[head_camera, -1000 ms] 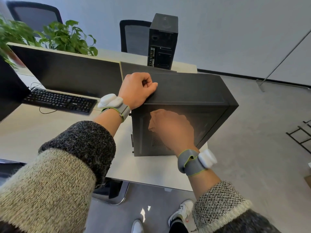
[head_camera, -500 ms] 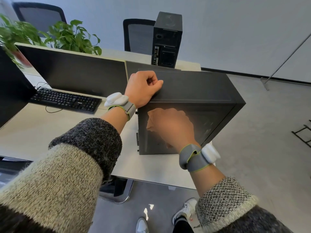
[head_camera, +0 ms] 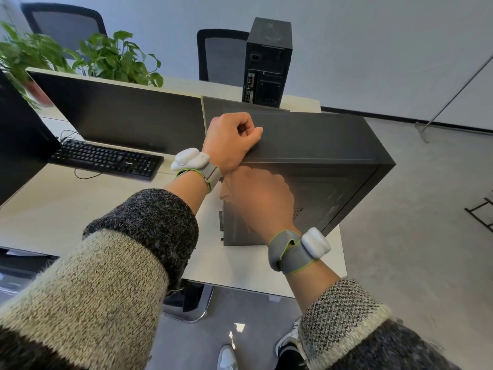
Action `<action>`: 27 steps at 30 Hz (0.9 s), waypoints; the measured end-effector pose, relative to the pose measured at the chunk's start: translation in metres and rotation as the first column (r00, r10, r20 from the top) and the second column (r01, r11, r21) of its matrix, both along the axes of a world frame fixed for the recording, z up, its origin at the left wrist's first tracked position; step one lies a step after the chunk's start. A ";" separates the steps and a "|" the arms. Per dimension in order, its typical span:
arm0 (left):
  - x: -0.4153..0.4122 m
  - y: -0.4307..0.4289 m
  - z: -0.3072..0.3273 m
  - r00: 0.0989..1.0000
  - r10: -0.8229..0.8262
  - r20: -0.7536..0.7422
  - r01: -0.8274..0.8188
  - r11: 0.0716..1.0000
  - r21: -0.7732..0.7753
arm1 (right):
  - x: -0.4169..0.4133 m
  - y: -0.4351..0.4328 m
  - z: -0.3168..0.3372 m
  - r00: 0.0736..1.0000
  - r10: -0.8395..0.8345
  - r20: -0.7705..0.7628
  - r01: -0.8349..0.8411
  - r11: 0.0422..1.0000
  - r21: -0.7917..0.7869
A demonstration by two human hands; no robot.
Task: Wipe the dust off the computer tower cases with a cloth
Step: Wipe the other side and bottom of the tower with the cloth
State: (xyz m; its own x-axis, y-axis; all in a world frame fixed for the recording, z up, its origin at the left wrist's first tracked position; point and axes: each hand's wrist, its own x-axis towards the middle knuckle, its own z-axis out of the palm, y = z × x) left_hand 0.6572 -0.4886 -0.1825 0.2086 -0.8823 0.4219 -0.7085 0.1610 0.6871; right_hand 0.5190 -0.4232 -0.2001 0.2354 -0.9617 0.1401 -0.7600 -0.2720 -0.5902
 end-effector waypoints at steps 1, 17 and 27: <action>0.000 0.000 0.000 1.000 -0.001 0.004 0.001 1.000 0.003 | 0.002 0.002 -0.003 1.000 -0.003 0.007 0.003 1.000 -0.014; 0.000 0.000 -0.001 1.000 0.010 0.015 -0.009 1.000 -0.011 | 0.021 0.011 -0.051 0.948 -0.098 0.304 0.009 0.959 0.282; -0.002 0.002 -0.001 1.000 0.019 0.009 -0.019 1.000 -0.015 | 0.005 0.007 -0.051 0.893 -0.099 0.440 0.011 0.980 0.198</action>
